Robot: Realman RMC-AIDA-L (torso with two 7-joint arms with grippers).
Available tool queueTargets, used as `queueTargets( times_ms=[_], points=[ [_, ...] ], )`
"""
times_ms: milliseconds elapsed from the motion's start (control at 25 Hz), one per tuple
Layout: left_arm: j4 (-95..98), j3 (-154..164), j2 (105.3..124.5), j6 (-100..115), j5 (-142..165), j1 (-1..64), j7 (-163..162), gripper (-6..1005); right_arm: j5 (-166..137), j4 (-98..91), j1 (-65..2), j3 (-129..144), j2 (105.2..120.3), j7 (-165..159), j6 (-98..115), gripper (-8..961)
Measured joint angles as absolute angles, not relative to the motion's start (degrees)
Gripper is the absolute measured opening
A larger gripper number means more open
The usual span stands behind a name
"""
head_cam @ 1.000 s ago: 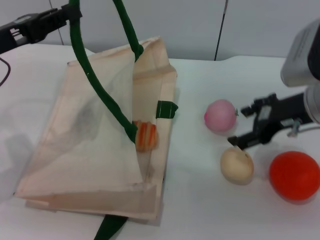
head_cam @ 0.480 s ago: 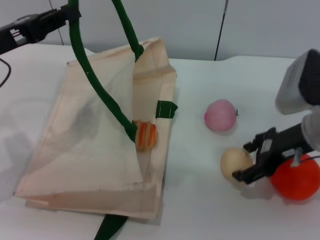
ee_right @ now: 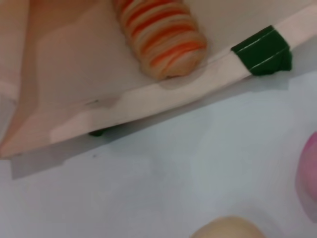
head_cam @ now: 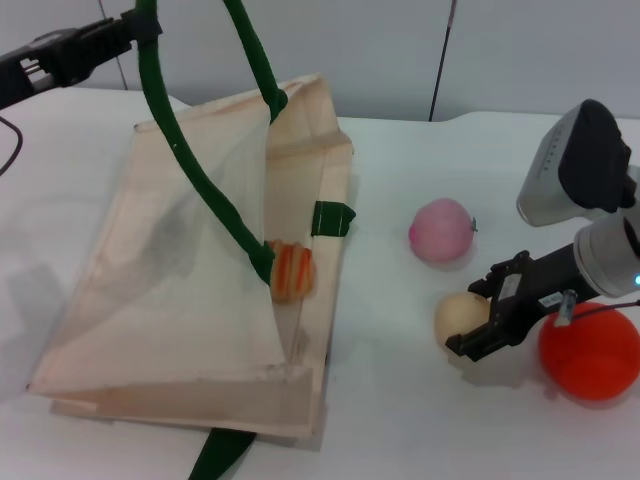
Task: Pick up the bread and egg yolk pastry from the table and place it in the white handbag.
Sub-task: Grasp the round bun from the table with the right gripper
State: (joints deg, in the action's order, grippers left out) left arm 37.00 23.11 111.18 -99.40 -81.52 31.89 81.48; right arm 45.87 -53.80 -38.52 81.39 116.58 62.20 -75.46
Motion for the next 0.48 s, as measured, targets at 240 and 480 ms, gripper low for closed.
queueTargets(
  times_ms=[240,480],
  points=[
    [37.0,23.1,111.18,-99.4,-81.6,31.9,81.5,132,45.9,-53.7,-38.6,83.8,116.62,60.5,-73.8,829],
    [37.0,23.1,111.18,-99.3,-81.6,31.8,81.5,132,45.6,-54.0,-38.9,84.8,116.61,59.6,-74.3,809]
  ],
)
